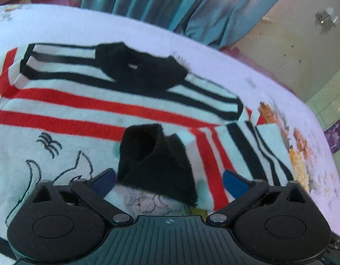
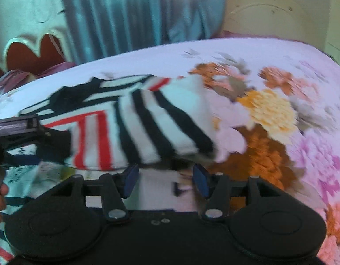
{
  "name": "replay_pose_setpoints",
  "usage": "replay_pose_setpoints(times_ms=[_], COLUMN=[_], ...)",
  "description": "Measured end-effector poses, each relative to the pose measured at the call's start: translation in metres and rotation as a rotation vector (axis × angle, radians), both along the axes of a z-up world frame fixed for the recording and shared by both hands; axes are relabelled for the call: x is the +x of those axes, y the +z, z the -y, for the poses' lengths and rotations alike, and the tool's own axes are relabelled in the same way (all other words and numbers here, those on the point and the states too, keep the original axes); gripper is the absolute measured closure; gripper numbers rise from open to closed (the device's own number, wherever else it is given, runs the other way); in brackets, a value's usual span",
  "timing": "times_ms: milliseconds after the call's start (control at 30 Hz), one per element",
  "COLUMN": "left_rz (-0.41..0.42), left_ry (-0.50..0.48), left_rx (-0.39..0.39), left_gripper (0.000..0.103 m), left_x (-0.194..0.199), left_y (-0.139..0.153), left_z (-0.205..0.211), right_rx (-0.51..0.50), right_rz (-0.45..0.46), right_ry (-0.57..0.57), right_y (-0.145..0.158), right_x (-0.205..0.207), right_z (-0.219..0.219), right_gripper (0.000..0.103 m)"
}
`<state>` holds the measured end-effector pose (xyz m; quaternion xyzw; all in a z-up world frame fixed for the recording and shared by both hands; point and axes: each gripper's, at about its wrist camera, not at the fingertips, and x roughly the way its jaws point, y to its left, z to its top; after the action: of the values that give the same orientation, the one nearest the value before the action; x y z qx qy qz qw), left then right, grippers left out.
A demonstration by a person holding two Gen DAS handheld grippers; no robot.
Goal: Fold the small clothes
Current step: 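Fold the held sleeve across the sweater body with the right gripper, then release the cuff onto the sweater body and open the right gripper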
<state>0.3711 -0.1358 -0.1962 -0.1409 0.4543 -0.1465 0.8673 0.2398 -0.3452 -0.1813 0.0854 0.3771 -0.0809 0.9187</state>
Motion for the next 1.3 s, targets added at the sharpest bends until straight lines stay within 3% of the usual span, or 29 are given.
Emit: replay_pose_setpoints(times_ms=[100, 167, 233, 300, 533, 700, 800, 900, 933, 1000, 1133, 1200, 1300], left_rz=[0.019, 0.037, 0.038, 0.047, 0.192, 0.267, 0.260, 0.230, 0.200, 0.137, 0.099, 0.095, 0.124], left_ry=[0.007, 0.002, 0.009, 0.021, 0.019, 0.049, 0.089, 0.143, 0.161, 0.182, 0.183, 0.182, 0.206], left_rx=[0.000, -0.014, -0.029, -0.052, -0.122, -0.096, -0.065, -0.016, -0.009, 0.001, 0.050, 0.058, 0.142], left_gripper=[0.029, 0.046, 0.076, 0.087, 0.090, 0.090, 0.090, 0.090, 0.097, 0.097, 0.097, 0.097, 0.097], left_x=[0.002, 0.002, 0.003, 0.003, 0.007, 0.015, 0.018, 0.020, 0.020, 0.026, 0.026, 0.024, 0.019], left_y=[-0.001, 0.000, -0.001, 0.002, 0.058, 0.082, 0.076, 0.057, 0.047, 0.026, 0.002, 0.004, 0.016], left_z=[-0.001, -0.006, -0.012, -0.019, -0.041, -0.067, -0.086, -0.104, -0.111, -0.117, -0.116, -0.116, -0.119], right_rx=[0.013, 0.016, 0.018, 0.012, 0.031, 0.028, 0.060, 0.052, 0.047, 0.047, 0.009, 0.029, 0.067], right_rz=[-0.012, -0.014, -0.014, -0.015, -0.017, 0.002, 0.003, -0.004, -0.005, -0.003, -0.025, -0.033, -0.054], right_ry=[-0.023, -0.028, -0.033, -0.039, -0.066, -0.094, -0.075, -0.054, -0.060, -0.082, -0.076, -0.070, -0.050], right_y=[-0.006, -0.009, -0.010, -0.011, -0.018, -0.019, -0.018, -0.019, -0.019, -0.021, -0.023, -0.022, -0.016], right_x=[-0.002, -0.003, -0.002, -0.002, 0.013, 0.030, 0.038, 0.042, 0.042, 0.039, 0.040, 0.039, 0.028], right_z=[0.007, 0.007, 0.008, 0.007, 0.010, 0.008, 0.008, 0.003, 0.004, 0.010, 0.008, 0.010, 0.017], right_gripper=[0.049, 0.049, 0.049, 0.049, 0.050, 0.063, 0.081, 0.088, 0.089, 0.090, 0.088, 0.088, 0.078])
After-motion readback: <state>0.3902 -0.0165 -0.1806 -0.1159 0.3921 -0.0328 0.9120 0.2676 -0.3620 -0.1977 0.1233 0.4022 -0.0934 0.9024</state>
